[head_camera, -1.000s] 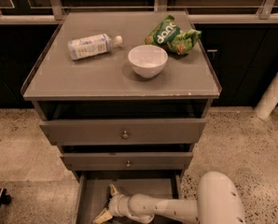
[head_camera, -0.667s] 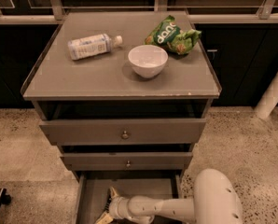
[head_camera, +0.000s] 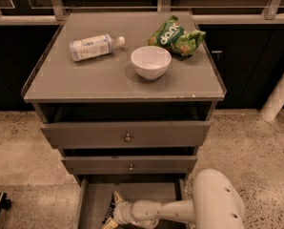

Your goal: Pick rxbar blueberry from bottom drawer and place on counter

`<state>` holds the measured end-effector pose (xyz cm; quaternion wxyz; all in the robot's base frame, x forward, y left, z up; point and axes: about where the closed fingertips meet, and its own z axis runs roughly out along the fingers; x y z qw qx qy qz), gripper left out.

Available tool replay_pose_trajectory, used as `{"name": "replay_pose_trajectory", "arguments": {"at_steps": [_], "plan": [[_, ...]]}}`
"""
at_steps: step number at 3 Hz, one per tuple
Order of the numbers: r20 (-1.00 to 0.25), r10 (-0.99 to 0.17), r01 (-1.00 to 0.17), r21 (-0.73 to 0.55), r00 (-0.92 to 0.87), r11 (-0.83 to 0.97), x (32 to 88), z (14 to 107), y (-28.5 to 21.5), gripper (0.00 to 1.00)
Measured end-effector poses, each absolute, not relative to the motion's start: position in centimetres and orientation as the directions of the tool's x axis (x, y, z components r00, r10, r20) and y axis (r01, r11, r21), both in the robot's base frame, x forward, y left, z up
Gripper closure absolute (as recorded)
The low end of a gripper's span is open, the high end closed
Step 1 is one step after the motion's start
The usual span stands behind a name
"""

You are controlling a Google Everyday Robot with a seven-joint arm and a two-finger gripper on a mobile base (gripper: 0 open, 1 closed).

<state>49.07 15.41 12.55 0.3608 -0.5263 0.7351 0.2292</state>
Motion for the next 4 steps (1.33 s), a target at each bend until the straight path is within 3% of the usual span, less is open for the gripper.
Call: {"name": "replay_pose_trajectory", "arguments": {"at_steps": [4], "plan": [[-0.718, -0.654, -0.959, 0.070, -0.240, 0.276, 48.4, 9.3, 15.0, 0.00]]}}
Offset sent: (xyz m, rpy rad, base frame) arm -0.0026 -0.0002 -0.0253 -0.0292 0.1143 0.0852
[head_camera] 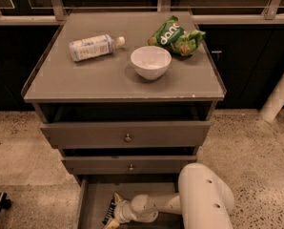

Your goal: Pick rxbar blueberry from bottom drawer and place on counter

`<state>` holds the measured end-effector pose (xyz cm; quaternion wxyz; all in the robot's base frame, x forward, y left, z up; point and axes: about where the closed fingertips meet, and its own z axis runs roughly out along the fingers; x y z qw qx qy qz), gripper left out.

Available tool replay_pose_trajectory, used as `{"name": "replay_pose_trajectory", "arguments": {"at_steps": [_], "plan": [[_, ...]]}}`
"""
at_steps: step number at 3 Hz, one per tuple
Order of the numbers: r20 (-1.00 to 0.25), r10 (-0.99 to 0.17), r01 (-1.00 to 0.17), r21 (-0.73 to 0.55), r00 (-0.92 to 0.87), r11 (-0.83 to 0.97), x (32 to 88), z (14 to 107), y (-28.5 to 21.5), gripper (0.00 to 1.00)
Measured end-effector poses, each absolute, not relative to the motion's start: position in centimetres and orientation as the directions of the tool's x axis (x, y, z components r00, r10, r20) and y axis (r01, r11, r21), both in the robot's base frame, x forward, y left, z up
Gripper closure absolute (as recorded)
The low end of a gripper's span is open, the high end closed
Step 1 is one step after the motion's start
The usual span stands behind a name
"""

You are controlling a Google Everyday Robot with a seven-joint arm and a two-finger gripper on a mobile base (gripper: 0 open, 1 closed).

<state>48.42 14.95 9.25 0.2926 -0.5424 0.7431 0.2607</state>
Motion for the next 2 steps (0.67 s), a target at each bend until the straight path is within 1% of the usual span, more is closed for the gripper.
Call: {"name": "replay_pose_trajectory", "arguments": {"at_steps": [1, 2], "plan": [[-0.717, -0.654, -0.959, 0.071, -0.241, 0.275, 48.42, 9.22, 14.94, 0.18], [-0.717, -0.654, -0.959, 0.071, -0.241, 0.275, 48.41, 9.22, 14.94, 0.41]]}}
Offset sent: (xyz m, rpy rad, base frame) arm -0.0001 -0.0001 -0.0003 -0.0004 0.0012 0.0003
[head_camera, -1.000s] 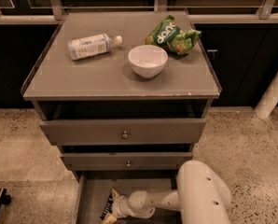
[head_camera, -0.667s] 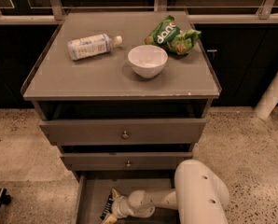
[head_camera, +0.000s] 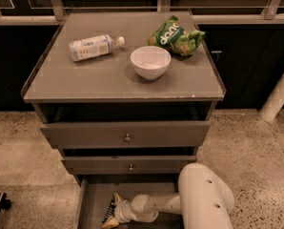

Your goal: Pick rxbar blueberry from bottom drawer and place on counter

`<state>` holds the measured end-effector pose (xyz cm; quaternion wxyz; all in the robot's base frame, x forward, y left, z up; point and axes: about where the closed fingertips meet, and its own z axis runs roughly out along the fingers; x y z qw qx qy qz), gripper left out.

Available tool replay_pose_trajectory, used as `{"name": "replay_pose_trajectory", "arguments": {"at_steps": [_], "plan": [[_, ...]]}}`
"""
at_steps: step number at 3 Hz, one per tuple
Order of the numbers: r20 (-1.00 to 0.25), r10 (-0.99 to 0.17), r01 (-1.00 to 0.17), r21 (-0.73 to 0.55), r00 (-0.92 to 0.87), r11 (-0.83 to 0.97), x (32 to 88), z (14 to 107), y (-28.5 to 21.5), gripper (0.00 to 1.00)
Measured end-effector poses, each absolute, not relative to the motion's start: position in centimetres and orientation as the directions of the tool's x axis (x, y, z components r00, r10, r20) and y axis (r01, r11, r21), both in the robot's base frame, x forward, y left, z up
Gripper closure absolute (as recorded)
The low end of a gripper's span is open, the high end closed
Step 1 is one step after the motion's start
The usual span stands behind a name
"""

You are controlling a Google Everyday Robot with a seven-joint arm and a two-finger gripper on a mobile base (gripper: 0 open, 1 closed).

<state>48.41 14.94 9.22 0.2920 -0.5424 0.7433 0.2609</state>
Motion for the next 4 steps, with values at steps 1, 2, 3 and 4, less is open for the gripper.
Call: {"name": "replay_pose_trajectory", "arguments": {"at_steps": [1, 2, 3, 4], "plan": [[-0.717, -0.654, -0.959, 0.071, -0.241, 0.275, 48.4, 9.2, 14.9, 0.64], [-0.717, -0.654, -0.959, 0.071, -0.241, 0.275, 48.4, 9.2, 14.9, 0.87], [-0.717, -0.654, -0.959, 0.071, -0.241, 0.275, 48.4, 10.0, 14.9, 1.00], [-0.733, -0.643, -0.962, 0.060, -0.224, 0.268, 48.7, 12.8, 14.3, 1.00]]}}
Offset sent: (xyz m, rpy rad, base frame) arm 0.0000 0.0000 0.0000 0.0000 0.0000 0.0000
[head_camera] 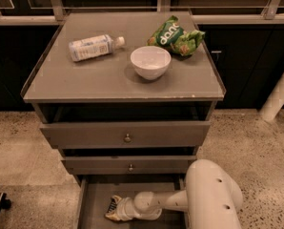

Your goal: Pick rxbar blueberry from bottom drawer and place on counter

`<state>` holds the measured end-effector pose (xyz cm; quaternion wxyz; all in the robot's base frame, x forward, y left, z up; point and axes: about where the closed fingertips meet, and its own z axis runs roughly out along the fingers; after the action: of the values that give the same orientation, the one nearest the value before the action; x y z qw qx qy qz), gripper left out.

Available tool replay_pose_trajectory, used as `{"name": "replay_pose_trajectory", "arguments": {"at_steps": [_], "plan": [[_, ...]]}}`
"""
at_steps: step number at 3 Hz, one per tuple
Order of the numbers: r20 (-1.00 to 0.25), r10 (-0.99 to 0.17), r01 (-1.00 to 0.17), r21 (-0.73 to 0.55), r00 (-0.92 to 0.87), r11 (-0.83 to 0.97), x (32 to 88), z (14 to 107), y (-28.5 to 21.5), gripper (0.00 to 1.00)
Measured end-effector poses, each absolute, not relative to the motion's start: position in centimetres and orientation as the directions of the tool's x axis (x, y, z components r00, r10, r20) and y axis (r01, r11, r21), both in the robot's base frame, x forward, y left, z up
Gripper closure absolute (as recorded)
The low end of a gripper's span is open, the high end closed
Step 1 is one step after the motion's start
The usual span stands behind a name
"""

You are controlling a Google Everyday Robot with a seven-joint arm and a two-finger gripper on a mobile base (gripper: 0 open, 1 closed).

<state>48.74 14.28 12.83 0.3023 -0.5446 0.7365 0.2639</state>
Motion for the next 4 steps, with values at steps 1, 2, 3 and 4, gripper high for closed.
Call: {"name": "replay_pose_trajectory", "arguments": {"at_steps": [1, 2, 3, 4], "plan": [[-0.733, -0.642, -0.961, 0.059, -0.224, 0.269, 48.8, 12.9, 14.2, 1.00], [-0.766, -0.609, -0.969, 0.072, -0.206, 0.237, 48.5, 13.7, 14.2, 1.00], [-0.826, -0.547, -0.983, 0.045, -0.136, 0.177, 47.7, 17.4, 13.2, 1.00], [-0.856, -0.509, -0.982, -0.010, -0.090, 0.190, 46.2, 21.8, 10.0, 1.00]]}}
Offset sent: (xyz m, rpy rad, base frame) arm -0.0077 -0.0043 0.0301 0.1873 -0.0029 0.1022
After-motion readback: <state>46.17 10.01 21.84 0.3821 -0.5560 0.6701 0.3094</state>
